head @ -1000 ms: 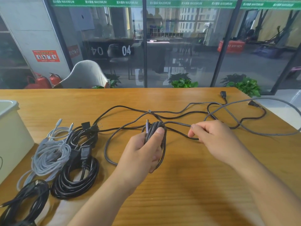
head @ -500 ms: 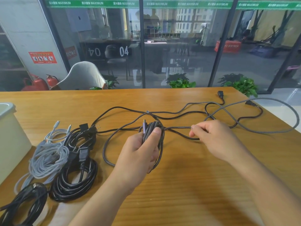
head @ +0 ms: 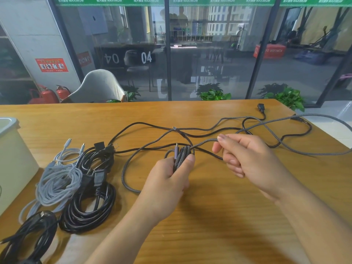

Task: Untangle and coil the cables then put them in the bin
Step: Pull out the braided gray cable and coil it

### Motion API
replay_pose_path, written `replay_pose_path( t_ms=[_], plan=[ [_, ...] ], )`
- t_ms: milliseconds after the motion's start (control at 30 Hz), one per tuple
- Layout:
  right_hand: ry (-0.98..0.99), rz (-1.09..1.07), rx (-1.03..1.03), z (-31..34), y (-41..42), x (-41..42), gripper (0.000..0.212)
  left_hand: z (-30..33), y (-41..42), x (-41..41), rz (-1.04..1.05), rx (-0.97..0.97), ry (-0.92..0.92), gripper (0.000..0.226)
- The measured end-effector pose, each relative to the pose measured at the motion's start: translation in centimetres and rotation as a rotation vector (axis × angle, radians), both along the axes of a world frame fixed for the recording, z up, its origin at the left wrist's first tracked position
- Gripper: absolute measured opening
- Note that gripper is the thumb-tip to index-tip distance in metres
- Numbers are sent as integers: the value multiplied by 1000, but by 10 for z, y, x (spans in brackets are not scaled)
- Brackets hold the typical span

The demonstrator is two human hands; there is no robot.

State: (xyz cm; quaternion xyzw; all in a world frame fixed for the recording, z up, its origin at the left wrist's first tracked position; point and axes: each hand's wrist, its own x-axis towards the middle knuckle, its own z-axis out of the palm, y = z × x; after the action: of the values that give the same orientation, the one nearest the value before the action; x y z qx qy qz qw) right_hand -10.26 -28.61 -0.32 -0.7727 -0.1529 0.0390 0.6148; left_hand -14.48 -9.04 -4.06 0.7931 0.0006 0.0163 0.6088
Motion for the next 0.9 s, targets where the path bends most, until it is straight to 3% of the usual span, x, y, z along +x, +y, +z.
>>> replay_pose_path(
  t_ms=[333,600,767,900],
  plan=[
    [-365,118,-120,-13,17,-17,31,-5,-1,2,6,-16,-8,45],
    [-658,116,-336,-21,29,-23,22,-1,1,-2,-71,-196,35,30],
    [-735,107,-387,-22,34,-25,25,7,0,-7,-83,-267,36,58],
    [-801,80,-473,-27,39,-26,26,10,0,-6,-88,-271,8,53]
  ],
)
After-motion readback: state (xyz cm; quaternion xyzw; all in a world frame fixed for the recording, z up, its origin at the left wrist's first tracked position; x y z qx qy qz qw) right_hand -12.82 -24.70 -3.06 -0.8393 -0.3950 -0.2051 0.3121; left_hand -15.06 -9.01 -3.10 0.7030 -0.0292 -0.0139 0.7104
